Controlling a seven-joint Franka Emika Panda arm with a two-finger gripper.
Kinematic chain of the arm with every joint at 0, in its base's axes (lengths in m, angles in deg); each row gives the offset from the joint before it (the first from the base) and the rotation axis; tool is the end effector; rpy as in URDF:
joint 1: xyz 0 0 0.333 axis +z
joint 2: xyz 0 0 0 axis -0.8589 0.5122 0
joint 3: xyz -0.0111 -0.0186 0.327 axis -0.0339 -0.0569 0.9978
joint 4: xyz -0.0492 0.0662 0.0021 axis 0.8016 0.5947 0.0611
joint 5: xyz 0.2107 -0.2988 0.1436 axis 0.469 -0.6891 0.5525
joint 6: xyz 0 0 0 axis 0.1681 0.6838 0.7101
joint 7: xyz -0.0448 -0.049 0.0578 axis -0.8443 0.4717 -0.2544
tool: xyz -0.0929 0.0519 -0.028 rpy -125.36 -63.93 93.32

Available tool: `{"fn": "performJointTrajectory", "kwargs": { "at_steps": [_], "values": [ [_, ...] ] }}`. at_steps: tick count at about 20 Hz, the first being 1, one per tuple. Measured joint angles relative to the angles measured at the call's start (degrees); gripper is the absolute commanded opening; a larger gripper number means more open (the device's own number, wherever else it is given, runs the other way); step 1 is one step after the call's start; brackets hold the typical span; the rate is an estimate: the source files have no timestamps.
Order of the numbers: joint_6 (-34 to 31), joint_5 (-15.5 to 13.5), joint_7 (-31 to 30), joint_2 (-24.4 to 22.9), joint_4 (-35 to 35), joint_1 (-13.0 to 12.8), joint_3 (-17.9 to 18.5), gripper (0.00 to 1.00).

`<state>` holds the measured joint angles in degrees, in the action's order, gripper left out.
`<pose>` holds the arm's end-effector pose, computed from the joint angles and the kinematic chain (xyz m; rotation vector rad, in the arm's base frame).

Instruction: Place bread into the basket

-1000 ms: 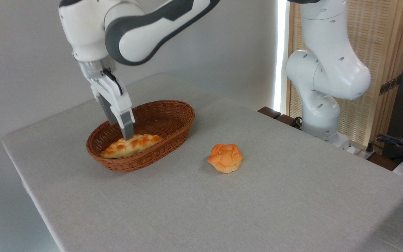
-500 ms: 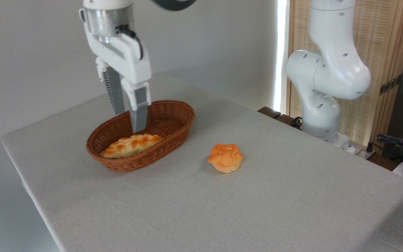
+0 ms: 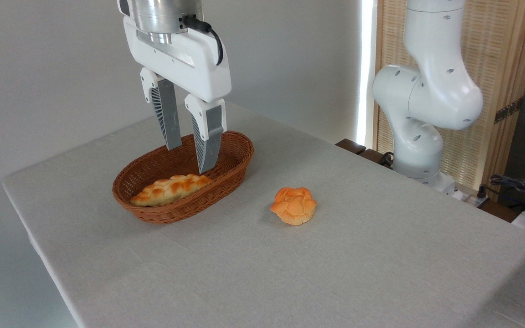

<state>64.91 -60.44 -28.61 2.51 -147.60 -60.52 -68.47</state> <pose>0.5557 -0.0342 0.6327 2.8516 -1.1056 0.1560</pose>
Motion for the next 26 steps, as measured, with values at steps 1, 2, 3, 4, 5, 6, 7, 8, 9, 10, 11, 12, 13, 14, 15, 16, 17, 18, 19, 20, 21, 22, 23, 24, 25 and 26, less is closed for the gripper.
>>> {"fn": "performJointTrajectory", "kwargs": {
  "at_steps": [1,2,3,4,5,6,7,8,9,10,11,12,13,14,15,16,17,18,19,20,21,22,23,24,25,26],
  "values": [
    [0.0,0.0,0.0,0.0,0.0,0.0,0.1,1.0],
    [0.0,0.0,0.0,0.0,0.0,0.0,0.5,1.0],
    [0.0,0.0,0.1,0.0,0.0,0.0,1.0,1.0],
    [-0.3,0.0,0.4,0.0,0.0,0.0,1.4,1.0],
    [-0.8,0.0,0.9,0.1,0.0,0.1,1.8,1.0],
    [-1.5,0.0,1.3,0.1,0.1,0.1,2.2,1.0],
    [-2.1,0.2,1.7,0.1,0.2,0.1,2.5,1.0],
    [-2.8,1.1,2.1,0.1,0.2,0.2,2.5,1.0],
    [-3.3,2.1,2.4,0.1,0.3,0.1,2.5,1.0],
    [-3.7,2.9,2.5,0.1,0.4,0.1,2.5,1.0],
    [-3.9,3.2,2.5,0.1,0.4,0.1,2.5,1.0],
    [-4.0,3.4,2.5,0.1,0.4,0.1,2.5,1.0],
    [-4.0,3.6,2.5,0.1,0.4,0.1,2.4,1.0],
    [-4.0,3.8,2.5,0.1,0.4,0.1,2.3,1.0],
    [-4.0,4.0,2.5,0.2,0.4,0.1,2.2,1.0],
    [-4.0,4.0,2.5,0.2,0.4,0.1,2.2,1.0],
    [-4.0,4.0,2.5,0.3,0.4,0.0,2.1,1.0],
    [-4.0,4.0,2.5,0.3,0.4,0.0,2.1,1.0],
    [-4.0,4.0,2.5,0.3,0.4,0.0,2.0,1.0],
    [-4.0,4.0,2.5,0.4,0.4,0.0,2.0,1.0],
    [-4.0,4.0,2.5,0.4,0.4,0.0,2.0,1.0],
    [-4.0,4.0,2.5,0.4,0.4,0.0,2.0,1.0],
    [-4.0,4.0,2.5,0.4,0.4,0.0,2.0,1.0],
    [-4.0,4.0,2.5,0.4,0.4,0.0,2.0,1.0],
    [-4.0,4.0,2.5,0.4,0.4,0.0,1.9,1.0],
    [-4.0,4.0,2.5,0.4,0.4,0.0,1.9,1.0]
  ]
}}
